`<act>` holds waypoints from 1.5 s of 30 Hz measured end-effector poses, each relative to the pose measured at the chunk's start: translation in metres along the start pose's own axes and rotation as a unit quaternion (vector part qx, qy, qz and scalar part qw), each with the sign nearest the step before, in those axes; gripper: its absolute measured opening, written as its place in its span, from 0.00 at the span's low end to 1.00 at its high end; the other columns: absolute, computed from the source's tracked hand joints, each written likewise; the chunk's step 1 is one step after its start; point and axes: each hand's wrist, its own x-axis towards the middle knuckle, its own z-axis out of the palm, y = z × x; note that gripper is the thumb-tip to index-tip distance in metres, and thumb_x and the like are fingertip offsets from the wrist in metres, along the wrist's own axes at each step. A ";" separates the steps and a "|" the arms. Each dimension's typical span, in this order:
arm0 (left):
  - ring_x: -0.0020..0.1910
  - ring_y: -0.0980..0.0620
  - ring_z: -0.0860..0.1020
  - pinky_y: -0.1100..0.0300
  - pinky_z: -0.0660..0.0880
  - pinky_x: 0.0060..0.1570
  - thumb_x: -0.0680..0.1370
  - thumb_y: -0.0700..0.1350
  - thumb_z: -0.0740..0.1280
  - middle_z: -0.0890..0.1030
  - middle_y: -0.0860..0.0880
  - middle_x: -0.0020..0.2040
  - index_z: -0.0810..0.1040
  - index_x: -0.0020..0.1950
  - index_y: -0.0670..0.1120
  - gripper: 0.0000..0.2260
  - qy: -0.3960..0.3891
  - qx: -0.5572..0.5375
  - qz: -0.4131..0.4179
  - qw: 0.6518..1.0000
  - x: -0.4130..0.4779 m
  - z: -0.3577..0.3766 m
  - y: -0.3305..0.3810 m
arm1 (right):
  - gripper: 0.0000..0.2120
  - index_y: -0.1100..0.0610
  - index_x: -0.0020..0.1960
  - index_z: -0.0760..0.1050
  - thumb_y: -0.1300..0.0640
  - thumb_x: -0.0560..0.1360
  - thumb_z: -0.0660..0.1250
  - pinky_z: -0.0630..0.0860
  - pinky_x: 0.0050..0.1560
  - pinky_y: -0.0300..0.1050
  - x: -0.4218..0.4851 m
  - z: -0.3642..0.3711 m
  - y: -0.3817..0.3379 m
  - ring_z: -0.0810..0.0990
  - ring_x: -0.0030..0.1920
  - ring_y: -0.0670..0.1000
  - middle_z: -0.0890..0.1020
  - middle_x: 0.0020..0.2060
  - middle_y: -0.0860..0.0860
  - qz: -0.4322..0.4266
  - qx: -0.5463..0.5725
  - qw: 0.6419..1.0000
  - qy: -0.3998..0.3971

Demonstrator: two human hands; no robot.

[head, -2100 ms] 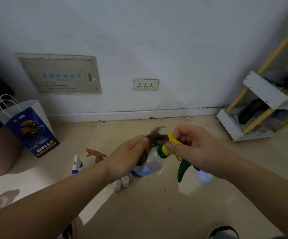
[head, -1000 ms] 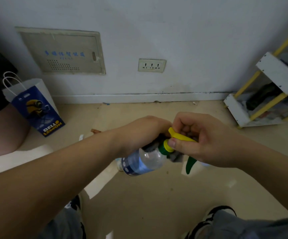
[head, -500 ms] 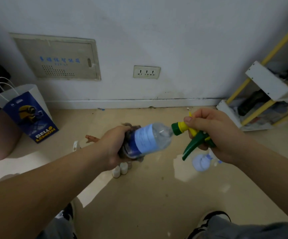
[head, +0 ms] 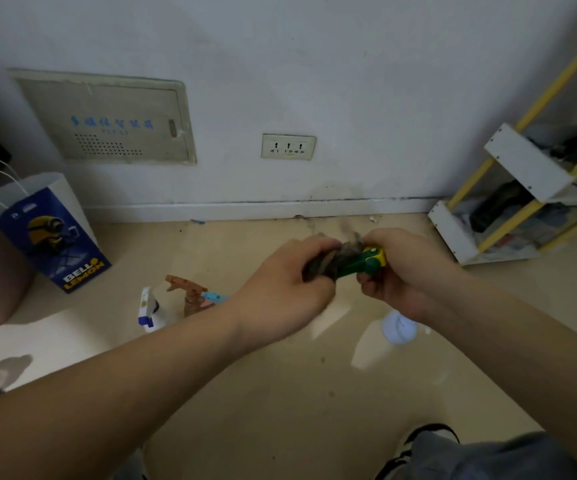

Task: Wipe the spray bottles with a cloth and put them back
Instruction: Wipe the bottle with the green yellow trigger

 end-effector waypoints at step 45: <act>0.72 0.54 0.70 0.54 0.67 0.74 0.86 0.55 0.54 0.72 0.53 0.74 0.67 0.78 0.52 0.21 0.070 0.168 0.146 0.972 0.019 0.028 -0.033 | 0.17 0.57 0.37 0.70 0.50 0.82 0.64 0.67 0.23 0.37 -0.015 0.003 -0.013 0.70 0.30 0.55 0.70 0.30 0.54 -0.242 -0.152 0.955 0.079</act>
